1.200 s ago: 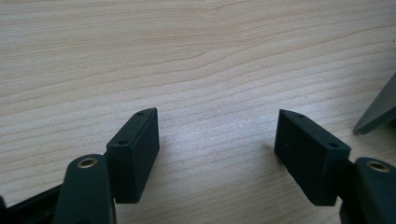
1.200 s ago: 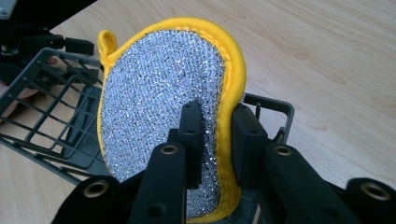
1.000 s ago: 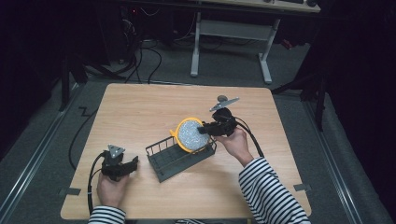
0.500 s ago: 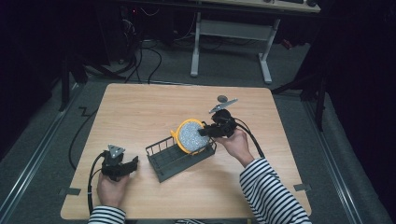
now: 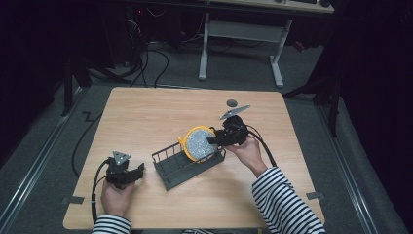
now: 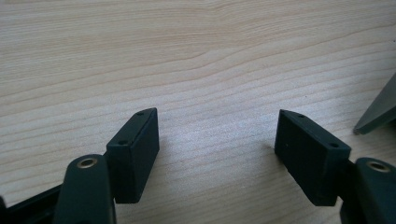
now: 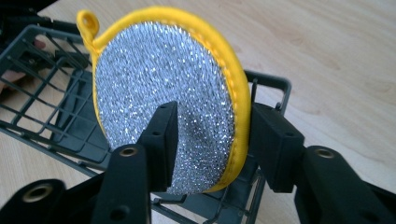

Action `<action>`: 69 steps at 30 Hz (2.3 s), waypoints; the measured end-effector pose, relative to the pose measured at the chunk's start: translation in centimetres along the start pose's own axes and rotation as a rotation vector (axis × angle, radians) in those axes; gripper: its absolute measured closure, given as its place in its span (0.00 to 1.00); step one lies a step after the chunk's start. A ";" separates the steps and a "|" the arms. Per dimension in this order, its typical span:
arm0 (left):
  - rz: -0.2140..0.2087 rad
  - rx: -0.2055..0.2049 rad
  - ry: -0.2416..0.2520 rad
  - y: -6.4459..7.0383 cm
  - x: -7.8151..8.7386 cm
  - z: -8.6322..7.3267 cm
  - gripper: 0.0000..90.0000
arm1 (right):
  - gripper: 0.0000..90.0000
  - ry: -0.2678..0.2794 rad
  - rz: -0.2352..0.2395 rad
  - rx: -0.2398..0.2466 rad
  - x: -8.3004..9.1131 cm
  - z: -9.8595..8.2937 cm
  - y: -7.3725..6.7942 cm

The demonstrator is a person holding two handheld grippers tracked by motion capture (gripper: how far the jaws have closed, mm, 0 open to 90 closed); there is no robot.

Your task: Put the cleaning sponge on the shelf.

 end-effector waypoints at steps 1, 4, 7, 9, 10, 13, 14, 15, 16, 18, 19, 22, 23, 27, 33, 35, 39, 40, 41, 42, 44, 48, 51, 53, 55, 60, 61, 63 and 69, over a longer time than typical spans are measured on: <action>0.000 0.000 0.000 0.0 0.0 0.0 0.35 | 0.56 0.006 -0.003 -0.001 0.2 0.0 0.0; 0.000 0.000 0.000 0.0 0.0 0.0 0.35 | 0.54 0.030 -0.006 -0.011 0.7 0.2 0.2; 0.000 0.000 0.000 0.0 0.0 0.0 0.35 | 0.52 0.045 -0.013 -0.018 1.1 0.1 0.4; 0.000 0.000 0.000 0.0 0.0 0.0 0.35 | 0.52 0.059 -0.010 -0.030 1.6 0.0 0.5; 0.001 0.000 0.000 0.0 0.0 0.0 0.35 | 0.51 0.077 -0.016 -0.036 2.0 -0.1 0.7; 0.001 0.000 0.000 0.0 0.0 0.0 0.35 | 0.51 0.091 -0.022 -0.048 2.7 -0.3 1.0; 0.001 0.000 0.000 0.0 0.0 0.0 0.35 | 0.51 0.097 -0.026 -0.051 2.9 -0.3 1.1; 0.001 0.000 0.000 0.0 0.0 0.0 0.35 | 0.51 0.102 -0.029 -0.057 3.2 -0.4 1.1; 0.001 0.000 0.000 0.0 0.0 0.0 0.35 | 0.51 0.110 -0.034 -0.058 3.6 -0.4 1.2; 0.001 0.000 0.000 0.0 0.0 0.0 0.35 | 0.52 0.130 -0.042 -0.064 4.2 -0.6 1.4; 0.001 0.000 0.000 0.0 0.0 0.0 0.35 | 0.52 0.133 -0.048 -0.067 4.6 -0.7 1.5; 0.000 0.000 0.000 0.0 0.0 0.0 0.35 | 0.52 0.150 -0.064 -0.075 5.6 -1.1 1.7; 0.000 0.000 0.000 0.0 0.0 0.0 0.35 | 0.52 0.157 -0.071 -0.079 5.9 -1.3 1.9; 0.000 0.000 0.000 0.0 0.0 0.0 0.35 | 0.53 0.185 -0.095 -0.099 7.4 -2.2 2.5; -0.001 0.000 0.000 0.0 0.0 0.0 0.35 | 0.52 0.189 -0.137 -0.123 8.6 -4.1 3.3; -0.001 0.000 0.000 0.0 0.0 0.0 0.35 | 0.52 0.204 -0.144 -0.130 9.1 -4.6 3.6; 0.000 0.000 0.000 0.0 0.0 0.0 0.35 | 0.52 0.223 -0.143 -0.155 9.7 -5.6 4.0; 0.000 0.000 0.000 0.0 0.0 0.0 0.35 | 0.52 0.226 -0.145 -0.158 9.9 -5.8 4.1; 0.000 0.000 0.000 0.0 0.0 0.0 0.35 | 0.52 0.225 -0.147 -0.161 10.0 -6.0 4.2; 0.000 0.000 0.000 0.0 0.0 0.0 0.35 | 0.52 0.229 -0.149 -0.164 10.2 -6.1 4.2; 0.000 0.000 0.000 0.0 0.0 0.0 0.35 | 0.52 0.238 -0.153 -0.167 10.6 -6.4 4.3; 0.000 0.000 0.000 0.0 0.0 0.0 0.35 | 0.52 0.250 -0.165 -0.169 11.4 -6.8 4.2; -0.001 0.000 0.000 0.0 0.0 0.0 0.35 | 0.52 0.259 -0.175 -0.171 11.8 -7.2 4.3; 0.000 0.000 0.000 0.0 0.0 0.0 0.35 | 0.52 0.271 -0.175 -0.183 12.0 -7.6 4.4; -0.001 0.000 0.000 0.0 0.0 0.0 0.35 | 0.52 0.273 -0.174 -0.195 12.0 -8.2 4.6; 0.000 0.000 0.000 0.0 0.0 0.0 0.35 | 0.53 0.260 -0.180 -0.203 11.9 -9.3 4.6; 0.000 0.000 0.000 0.0 0.0 0.0 0.35 | 0.54 0.255 -0.179 -0.207 11.8 -9.5 4.6; 0.000 0.000 0.000 0.0 0.0 0.0 0.35 | 0.54 0.243 -0.188 -0.208 11.5 -10.0 4.7; 0.000 0.000 0.000 0.0 0.0 0.0 0.35 | 0.55 0.259 -0.185 -0.242 11.0 -11.5 4.9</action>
Point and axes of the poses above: each handheld gripper's, and its own axes: x roughly backward along the jaws, z roughly out of its top, y roughly to its right, the point moved 7 cm from there along -x, roughly forward along the jaws, and after that the axes turned 11 degrees about -y, right-handed, at the moved point
